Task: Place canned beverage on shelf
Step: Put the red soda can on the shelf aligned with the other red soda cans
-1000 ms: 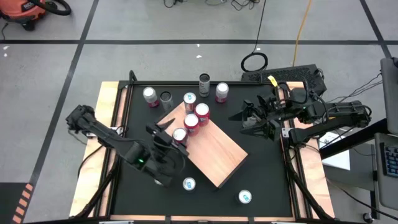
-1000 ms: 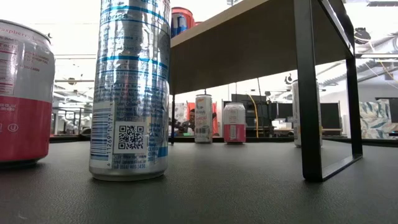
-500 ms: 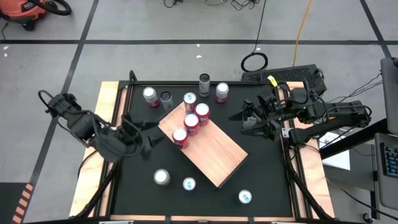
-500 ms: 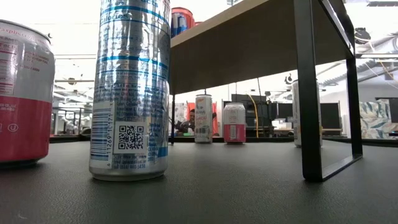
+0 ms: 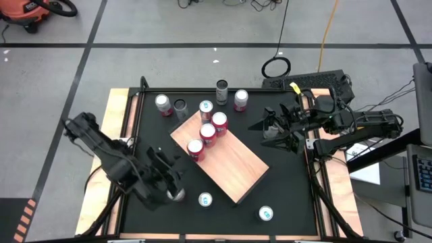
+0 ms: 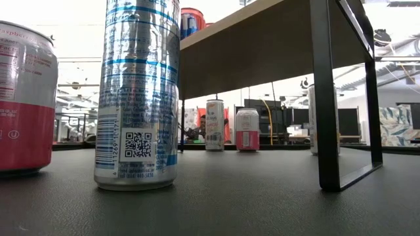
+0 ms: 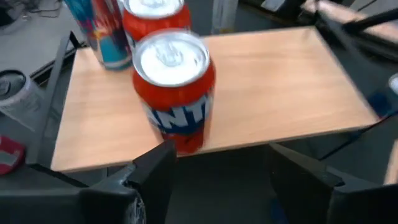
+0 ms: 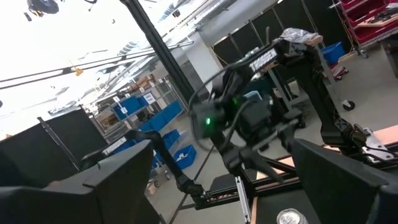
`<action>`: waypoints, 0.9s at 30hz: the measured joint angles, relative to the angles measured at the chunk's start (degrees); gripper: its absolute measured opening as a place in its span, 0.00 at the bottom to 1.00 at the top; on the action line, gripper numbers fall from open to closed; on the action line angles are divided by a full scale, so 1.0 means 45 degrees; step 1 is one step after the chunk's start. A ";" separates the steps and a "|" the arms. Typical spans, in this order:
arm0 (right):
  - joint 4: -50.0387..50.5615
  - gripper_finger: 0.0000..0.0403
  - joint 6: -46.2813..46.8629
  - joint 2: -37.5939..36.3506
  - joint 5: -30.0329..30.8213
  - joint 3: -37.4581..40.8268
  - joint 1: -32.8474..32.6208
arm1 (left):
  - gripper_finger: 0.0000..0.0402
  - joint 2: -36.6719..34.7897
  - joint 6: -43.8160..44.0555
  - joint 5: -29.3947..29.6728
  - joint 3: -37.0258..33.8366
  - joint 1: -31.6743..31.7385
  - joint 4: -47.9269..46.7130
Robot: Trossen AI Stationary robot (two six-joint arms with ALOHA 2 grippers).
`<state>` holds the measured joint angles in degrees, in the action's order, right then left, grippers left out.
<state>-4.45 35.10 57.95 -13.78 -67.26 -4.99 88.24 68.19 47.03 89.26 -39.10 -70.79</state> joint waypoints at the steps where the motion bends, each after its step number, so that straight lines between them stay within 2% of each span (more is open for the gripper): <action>1: 0.0000 0.90 -0.0021 0.0000 0.0000 0.0002 0.0000 | 0.60 0.0179 0.0162 -0.0012 -0.0145 0.0030 -0.0010; 7: 0.0000 0.90 -0.0050 0.0000 0.0000 0.0000 0.0000 | 0.52 0.0507 0.2017 0.0000 -0.1768 0.0135 -0.0047; 10: 0.0000 0.90 -0.0050 0.0000 0.0004 0.0004 0.0000 | 0.47 0.0507 0.2306 0.0120 -0.2285 0.0273 0.0313; 20: 0.0000 0.90 0.0043 -0.0005 0.0015 0.0000 0.0000 | 0.37 0.0488 0.0777 0.0270 -0.2446 0.0917 0.2016; 27: 0.0000 0.90 0.0181 -0.0005 0.0019 0.0000 0.0000 | 0.33 0.0488 0.0645 0.0275 -0.2446 0.1299 0.2352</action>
<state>-4.45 35.91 57.93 -13.69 -67.26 -4.99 90.43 71.09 48.27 78.26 -33.26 -60.21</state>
